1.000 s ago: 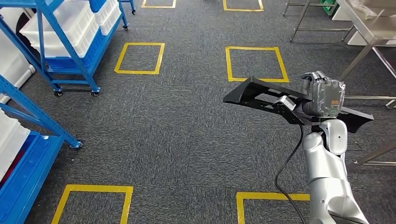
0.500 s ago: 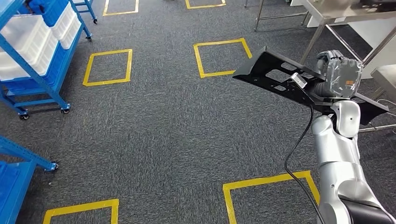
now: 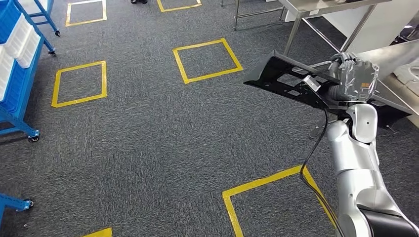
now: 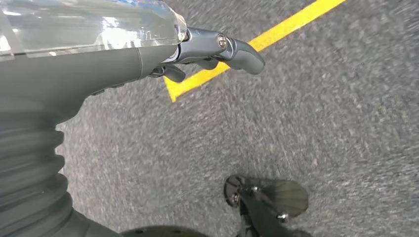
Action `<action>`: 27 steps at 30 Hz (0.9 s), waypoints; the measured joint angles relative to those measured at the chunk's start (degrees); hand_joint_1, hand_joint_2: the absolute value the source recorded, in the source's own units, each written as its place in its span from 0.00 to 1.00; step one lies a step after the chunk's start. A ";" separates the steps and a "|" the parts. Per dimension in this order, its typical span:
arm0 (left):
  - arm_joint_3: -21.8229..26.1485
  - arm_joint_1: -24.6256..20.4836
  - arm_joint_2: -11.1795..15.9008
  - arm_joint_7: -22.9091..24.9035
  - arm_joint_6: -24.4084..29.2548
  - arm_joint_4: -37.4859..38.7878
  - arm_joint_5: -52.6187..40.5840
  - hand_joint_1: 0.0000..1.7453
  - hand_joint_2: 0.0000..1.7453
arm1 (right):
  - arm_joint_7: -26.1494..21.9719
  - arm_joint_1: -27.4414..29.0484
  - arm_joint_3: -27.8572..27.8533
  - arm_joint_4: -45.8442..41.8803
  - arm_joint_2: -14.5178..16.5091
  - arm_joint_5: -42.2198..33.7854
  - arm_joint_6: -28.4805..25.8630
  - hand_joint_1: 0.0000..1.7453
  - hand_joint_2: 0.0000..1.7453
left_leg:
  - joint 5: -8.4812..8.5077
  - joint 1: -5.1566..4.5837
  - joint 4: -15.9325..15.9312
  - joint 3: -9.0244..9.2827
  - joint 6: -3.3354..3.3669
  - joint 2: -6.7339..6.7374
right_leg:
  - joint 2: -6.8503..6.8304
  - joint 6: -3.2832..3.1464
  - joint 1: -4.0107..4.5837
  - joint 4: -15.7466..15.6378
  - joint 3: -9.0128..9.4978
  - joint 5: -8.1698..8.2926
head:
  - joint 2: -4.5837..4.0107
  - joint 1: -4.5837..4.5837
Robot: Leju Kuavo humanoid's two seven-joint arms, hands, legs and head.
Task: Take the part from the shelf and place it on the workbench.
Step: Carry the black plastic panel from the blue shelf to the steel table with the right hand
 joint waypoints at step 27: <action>-0.10 0.29 0.25 -0.34 -7.33 0.11 0.28 0.00 1.00 | 2.44 2.41 1.06 -0.11 -4.92 -2.87 0.01 1.00 1.00 | 0.49 -0.04 2.40 -2.57 -0.28 -2.05 | 2.24 -1.10 -0.25 -0.63 4.01 -2.86 | 0.00 -0.01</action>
